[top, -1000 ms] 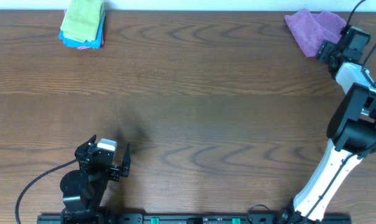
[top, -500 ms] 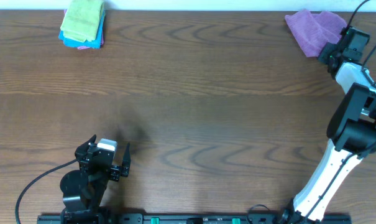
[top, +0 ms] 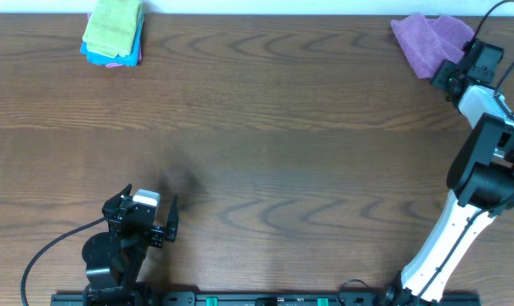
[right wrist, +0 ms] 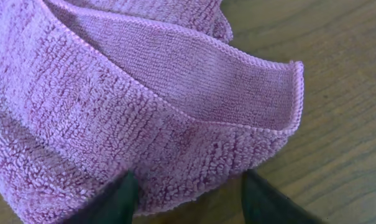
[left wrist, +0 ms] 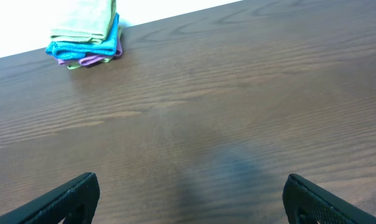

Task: Fold the cloth
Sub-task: 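Reach the right gripper to the crumpled pink cloth and grasp it, then lift the pink cloth with the right gripper and drop it mid-table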

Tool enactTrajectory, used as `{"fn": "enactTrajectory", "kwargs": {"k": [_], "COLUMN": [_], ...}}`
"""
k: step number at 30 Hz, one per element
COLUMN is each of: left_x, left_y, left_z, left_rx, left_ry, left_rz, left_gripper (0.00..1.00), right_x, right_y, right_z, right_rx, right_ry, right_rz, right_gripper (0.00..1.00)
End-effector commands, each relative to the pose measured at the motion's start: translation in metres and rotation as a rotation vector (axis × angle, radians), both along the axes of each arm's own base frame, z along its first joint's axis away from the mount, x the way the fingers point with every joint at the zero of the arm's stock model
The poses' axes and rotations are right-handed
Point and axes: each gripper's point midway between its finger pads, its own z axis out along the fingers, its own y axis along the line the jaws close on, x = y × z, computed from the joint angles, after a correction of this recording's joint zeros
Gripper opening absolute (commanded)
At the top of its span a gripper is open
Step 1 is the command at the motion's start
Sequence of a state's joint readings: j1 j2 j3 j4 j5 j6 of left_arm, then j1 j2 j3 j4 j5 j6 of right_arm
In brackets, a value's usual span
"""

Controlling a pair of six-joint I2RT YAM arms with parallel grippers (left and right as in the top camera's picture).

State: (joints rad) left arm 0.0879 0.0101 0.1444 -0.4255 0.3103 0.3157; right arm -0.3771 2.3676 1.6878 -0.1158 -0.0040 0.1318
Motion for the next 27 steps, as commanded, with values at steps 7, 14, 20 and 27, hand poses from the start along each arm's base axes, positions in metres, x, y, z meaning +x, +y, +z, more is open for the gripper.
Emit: {"fn": "enactTrajectory", "kwargs": {"k": [7, 14, 20, 27], "left_x": [-0.001, -0.001, -0.001, -0.001], "left_y": [-0.001, -0.001, -0.001, -0.001], "left_z": [-0.009, -0.009, -0.009, -0.009], "left_rx": [0.010, 0.010, 0.010, 0.010], "left_ry": [0.018, 0.018, 0.018, 0.019], "left_rz": [-0.009, -0.009, -0.009, -0.009], "left_gripper": [0.95, 0.95, 0.96, 0.95], "right_x": [0.017, 0.034, 0.028, -0.037], "right_y": [0.006, 0.033, 0.101, 0.269], "right_z": [0.012, 0.090, 0.186, 0.289], "right_rx": [0.069, 0.029, -0.036, -0.026], "right_ry": [-0.061, -0.069, -0.087, -0.116], "right_rz": [0.010, 0.111, 0.265, 0.552], "right_gripper": [0.01, 0.01, 0.01, 0.02]}}
